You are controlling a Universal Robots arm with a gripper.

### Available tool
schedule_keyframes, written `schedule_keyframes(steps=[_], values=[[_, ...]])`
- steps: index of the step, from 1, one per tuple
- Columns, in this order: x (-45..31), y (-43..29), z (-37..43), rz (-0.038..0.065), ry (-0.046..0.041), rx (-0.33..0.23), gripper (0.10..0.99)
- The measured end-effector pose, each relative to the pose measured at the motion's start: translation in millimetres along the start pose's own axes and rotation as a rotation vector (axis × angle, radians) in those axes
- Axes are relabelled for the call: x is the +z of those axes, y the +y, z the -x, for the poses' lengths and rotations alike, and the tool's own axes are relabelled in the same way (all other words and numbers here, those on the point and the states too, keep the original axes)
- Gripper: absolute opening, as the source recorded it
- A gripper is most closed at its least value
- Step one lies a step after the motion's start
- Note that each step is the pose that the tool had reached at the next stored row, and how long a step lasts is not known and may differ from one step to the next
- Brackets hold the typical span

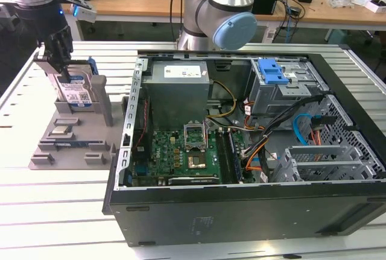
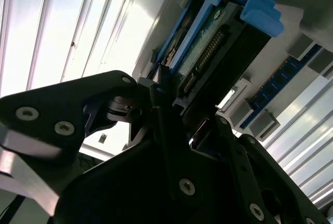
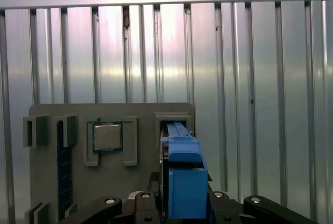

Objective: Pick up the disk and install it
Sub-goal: 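Pick up the disk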

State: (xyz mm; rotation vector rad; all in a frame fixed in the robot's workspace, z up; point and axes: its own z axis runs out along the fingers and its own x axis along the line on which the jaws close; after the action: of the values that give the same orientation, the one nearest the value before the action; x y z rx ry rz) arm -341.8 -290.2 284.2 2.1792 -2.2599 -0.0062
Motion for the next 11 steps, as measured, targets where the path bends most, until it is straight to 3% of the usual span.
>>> schedule_keyframes(steps=[11], values=[[-2.0, 0.0, 0.0, 0.0, 0.0011, 0.0, 0.365]])
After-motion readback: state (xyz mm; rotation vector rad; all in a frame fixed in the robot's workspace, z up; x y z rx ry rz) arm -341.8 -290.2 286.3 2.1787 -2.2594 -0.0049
